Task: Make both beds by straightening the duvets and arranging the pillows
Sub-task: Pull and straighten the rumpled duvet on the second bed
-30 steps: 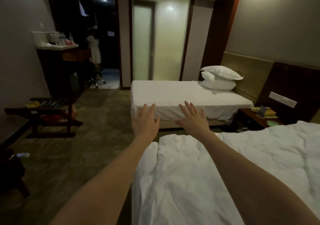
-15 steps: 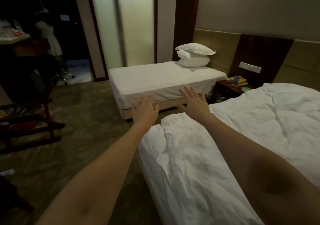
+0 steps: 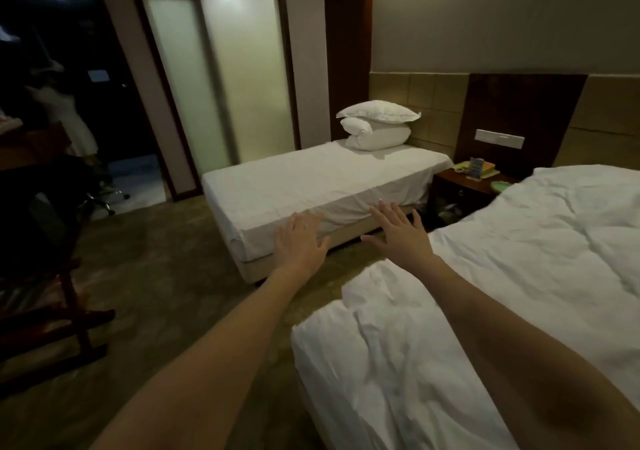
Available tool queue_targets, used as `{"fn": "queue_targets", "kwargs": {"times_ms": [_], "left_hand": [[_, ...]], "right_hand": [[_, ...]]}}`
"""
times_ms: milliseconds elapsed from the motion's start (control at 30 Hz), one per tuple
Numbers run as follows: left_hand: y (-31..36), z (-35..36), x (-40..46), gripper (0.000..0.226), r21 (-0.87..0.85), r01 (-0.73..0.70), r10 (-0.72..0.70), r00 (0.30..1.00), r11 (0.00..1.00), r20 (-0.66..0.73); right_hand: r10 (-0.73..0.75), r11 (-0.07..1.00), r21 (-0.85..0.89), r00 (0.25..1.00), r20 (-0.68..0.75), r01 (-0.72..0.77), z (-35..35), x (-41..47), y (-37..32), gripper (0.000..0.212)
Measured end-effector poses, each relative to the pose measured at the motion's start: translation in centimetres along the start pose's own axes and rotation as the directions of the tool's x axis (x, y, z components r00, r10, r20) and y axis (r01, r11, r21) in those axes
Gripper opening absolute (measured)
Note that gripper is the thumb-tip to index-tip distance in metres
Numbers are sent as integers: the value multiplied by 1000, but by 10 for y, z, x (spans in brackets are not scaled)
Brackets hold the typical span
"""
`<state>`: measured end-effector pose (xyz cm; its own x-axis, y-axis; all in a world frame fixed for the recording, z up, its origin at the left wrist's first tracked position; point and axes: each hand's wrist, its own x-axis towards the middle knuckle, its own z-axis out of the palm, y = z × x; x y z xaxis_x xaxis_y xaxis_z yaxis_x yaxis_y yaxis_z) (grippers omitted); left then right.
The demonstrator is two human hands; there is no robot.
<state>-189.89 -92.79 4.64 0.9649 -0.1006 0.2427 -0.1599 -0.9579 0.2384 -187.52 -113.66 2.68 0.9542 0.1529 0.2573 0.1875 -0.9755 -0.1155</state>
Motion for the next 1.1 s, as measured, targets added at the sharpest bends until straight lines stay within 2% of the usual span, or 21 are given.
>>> {"fn": "queue_targets", "kwargs": {"times_ms": [200,367,567,667,800,900,967,1033,1100], "left_hand": [[-36,-12,112,52,31,-80,80,997,996,-7],[-70,13,193,52,11,-168,168,985,986,41],[-106,50,291,52,-36,-353,355,932,935,77],[-107,69,329,51,-104,-459,468,879,882,95],[-89,101,362,51,-175,-609,631,767,774,120],[-64,131,371,53,-228,-680,717,674,696,179],[-45,163,379,52,-246,-736,775,609,631,167],[-29,199,382,51,-256,-771,813,558,583,170],[-20,236,375,51,-279,-795,841,487,539,234]], "right_hand": [[64,998,-6,998,8,-64,19,97,-13,70],[112,992,-61,994,10,-111,53,158,-18,70],[316,940,-133,949,1,-313,84,216,-24,71],[436,891,-149,899,25,-428,99,222,-27,71],[582,806,-160,812,34,-570,124,209,-20,70],[689,723,-130,723,60,-678,141,189,-7,70],[754,656,-149,653,72,-740,156,176,8,72],[810,586,-144,582,74,-797,176,163,24,78],[848,530,-141,521,97,-836,196,150,35,90]]}}
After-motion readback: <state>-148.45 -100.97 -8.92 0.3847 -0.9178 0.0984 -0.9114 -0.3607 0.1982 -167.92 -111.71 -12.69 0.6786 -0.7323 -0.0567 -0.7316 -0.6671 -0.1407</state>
